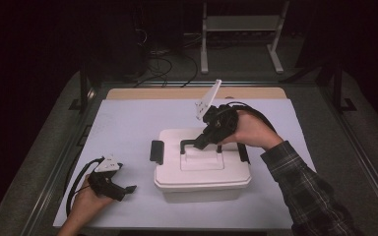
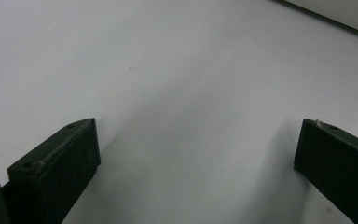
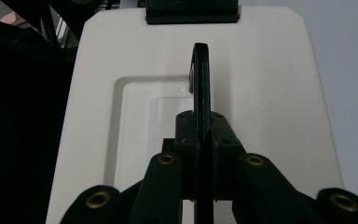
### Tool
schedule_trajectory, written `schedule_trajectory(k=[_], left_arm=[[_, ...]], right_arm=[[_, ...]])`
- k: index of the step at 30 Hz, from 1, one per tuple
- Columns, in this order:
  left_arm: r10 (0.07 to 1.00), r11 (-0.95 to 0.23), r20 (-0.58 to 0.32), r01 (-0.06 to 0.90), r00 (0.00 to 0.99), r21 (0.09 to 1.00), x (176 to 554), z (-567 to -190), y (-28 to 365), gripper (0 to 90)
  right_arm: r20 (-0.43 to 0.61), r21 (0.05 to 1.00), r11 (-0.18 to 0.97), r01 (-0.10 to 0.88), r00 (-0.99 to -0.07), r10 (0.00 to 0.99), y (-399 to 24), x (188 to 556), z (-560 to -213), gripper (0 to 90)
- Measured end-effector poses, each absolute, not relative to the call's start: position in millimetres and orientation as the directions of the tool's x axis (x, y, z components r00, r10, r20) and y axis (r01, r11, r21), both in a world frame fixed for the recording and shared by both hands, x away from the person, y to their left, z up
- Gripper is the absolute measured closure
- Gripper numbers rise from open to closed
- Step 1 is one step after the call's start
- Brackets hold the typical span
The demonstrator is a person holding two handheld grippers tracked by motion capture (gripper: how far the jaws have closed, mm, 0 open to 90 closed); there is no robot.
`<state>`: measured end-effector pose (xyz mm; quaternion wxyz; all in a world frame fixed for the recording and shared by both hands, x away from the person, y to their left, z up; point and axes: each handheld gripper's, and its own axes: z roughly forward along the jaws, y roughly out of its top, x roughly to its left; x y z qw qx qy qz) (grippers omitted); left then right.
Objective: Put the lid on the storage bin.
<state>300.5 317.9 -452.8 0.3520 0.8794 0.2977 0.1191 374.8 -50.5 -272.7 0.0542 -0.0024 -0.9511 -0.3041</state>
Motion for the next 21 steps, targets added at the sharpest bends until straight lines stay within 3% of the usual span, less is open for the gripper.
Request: schedule_trajectory(k=[7,12,17,21], left_arm=[[0.607,-0.575,0.0,0.439,0.795,0.69,300.5,-452.8,317.9,0.0],[0.607,-0.575,0.0,0.44,0.795,0.69,300.7,-452.8,318.0,0.0],[0.607,-0.575,0.0,0.439,0.795,0.69,300.8,-452.8,318.0,0.0],[0.607,-0.575,0.0,0.439,0.795,0.69,300.8,-452.8,318.0,0.0]], right_arm=[[0.099,0.581,0.813,0.038,-0.995,-0.024,-49.3,371.3,-276.3,82.0],[0.073,0.6,0.798,0.058,-0.997,0.017,-52.9,369.9,-275.8,53.9],[0.008,0.631,0.77,0.091,-0.994,0.11,-66.4,369.7,-271.7,31.5],[-0.029,0.644,0.753,0.137,-0.979,0.203,-82.4,368.2,-270.2,22.2]])
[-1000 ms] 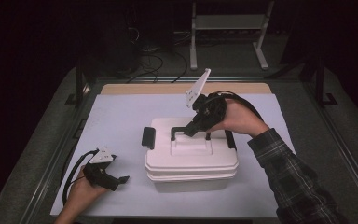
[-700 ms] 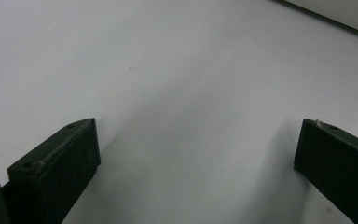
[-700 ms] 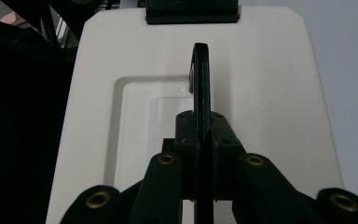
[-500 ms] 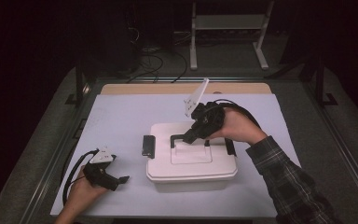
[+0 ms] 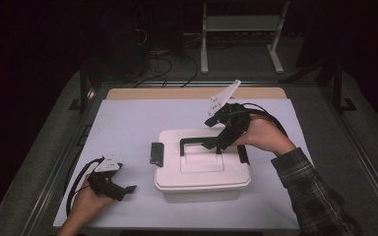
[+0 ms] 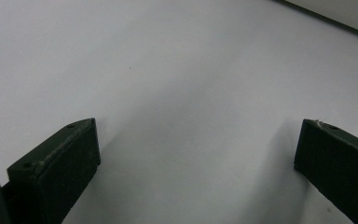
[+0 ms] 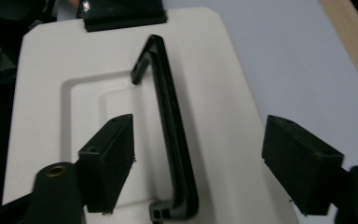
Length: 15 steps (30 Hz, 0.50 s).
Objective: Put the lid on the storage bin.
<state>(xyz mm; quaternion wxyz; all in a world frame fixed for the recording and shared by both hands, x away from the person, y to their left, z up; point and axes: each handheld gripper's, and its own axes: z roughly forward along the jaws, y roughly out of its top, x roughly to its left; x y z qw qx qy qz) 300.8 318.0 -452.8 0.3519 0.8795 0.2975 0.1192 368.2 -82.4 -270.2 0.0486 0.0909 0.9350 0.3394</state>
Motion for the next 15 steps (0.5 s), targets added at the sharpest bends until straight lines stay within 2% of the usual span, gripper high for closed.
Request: schedule_trajectory(k=[7,15], left_arm=[[0.607,-0.576,0.0,0.439,0.795,0.69,300.8,-452.8,318.0,0.0],[0.607,-0.575,0.0,0.439,0.795,0.69,300.7,-452.8,318.0,0.0]], right_arm=[[-0.039,0.669,0.717,0.196,-0.954,0.297,-111.3,364.5,-272.7,16.4],[-0.056,0.708,0.664,0.241,-0.918,0.394,-144.1,354.8,-278.0,14.0]])
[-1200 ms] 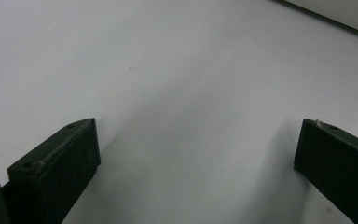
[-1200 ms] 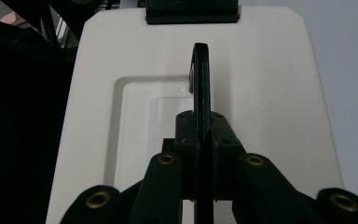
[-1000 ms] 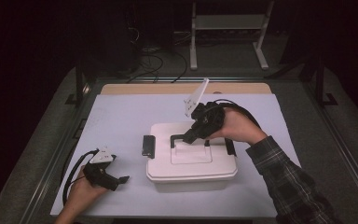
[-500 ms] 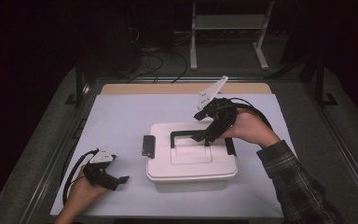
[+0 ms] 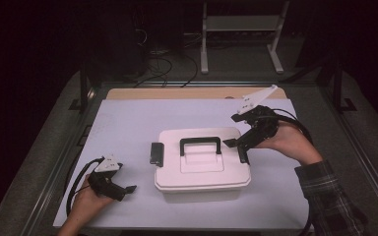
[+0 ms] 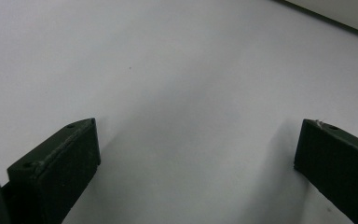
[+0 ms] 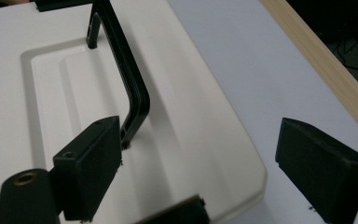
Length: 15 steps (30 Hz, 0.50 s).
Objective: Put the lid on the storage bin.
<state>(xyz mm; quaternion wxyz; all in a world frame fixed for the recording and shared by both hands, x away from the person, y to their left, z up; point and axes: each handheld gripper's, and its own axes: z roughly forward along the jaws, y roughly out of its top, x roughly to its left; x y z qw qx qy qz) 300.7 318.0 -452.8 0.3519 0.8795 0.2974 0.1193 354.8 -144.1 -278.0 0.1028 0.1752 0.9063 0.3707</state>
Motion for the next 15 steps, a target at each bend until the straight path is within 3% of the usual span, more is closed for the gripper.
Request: schedule_trajectory(k=[15], left_arm=[[0.608,-0.575,0.0,0.44,0.794,0.69,300.6,-452.9,317.9,0.0]], right_arm=[[-0.009,0.749,0.555,0.362,-0.832,0.555,-206.7,335.6,-309.2,13.6]])
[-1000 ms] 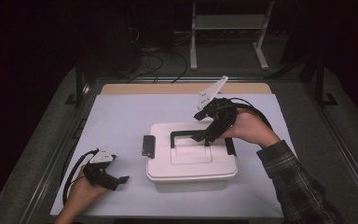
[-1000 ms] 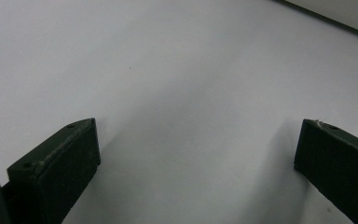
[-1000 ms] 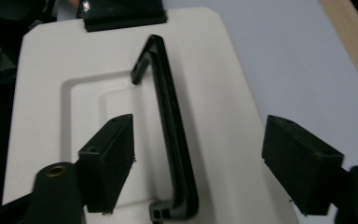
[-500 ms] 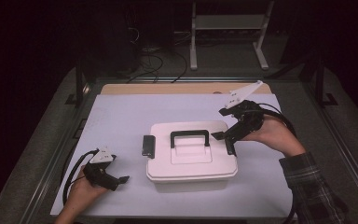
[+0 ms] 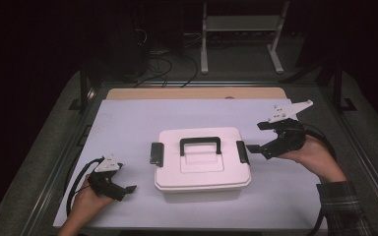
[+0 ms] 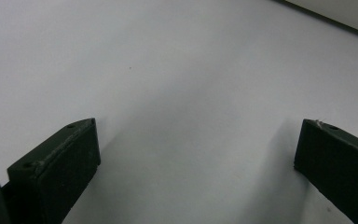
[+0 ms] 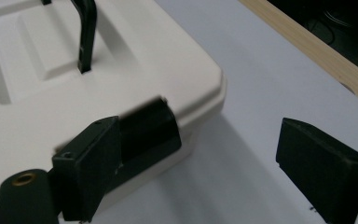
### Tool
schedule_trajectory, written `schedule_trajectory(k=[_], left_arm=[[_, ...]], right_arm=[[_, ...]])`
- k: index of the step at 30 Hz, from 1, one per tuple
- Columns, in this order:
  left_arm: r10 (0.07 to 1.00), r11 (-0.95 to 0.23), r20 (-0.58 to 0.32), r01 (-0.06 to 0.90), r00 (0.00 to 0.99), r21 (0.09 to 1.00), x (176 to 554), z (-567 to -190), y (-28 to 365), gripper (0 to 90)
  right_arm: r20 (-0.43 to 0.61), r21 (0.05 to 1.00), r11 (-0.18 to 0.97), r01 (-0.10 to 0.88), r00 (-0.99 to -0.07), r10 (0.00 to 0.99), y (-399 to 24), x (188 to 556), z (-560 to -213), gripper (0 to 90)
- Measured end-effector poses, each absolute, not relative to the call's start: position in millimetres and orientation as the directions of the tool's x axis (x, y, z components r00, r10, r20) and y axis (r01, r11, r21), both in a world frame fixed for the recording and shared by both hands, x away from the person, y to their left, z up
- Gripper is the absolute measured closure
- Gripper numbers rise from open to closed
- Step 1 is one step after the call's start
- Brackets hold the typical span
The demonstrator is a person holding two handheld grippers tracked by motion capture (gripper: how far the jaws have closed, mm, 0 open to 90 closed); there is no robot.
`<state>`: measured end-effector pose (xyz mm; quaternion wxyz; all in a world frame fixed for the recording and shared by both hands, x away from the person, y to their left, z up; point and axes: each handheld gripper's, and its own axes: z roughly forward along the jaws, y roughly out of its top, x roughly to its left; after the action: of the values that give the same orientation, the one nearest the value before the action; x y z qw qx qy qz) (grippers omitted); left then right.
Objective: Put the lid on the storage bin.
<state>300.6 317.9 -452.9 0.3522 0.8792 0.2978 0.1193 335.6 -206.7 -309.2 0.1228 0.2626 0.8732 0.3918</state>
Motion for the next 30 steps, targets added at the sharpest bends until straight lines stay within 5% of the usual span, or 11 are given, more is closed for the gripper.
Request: schedule_trajectory(k=[30], left_arm=[[0.608,-0.574,0.0,0.439,0.794,0.692,300.6,-453.1,317.9,0.0]], right_arm=[[0.009,0.747,0.371,0.552,-0.567,0.824,-240.5,319.3,-405.8,13.7]])
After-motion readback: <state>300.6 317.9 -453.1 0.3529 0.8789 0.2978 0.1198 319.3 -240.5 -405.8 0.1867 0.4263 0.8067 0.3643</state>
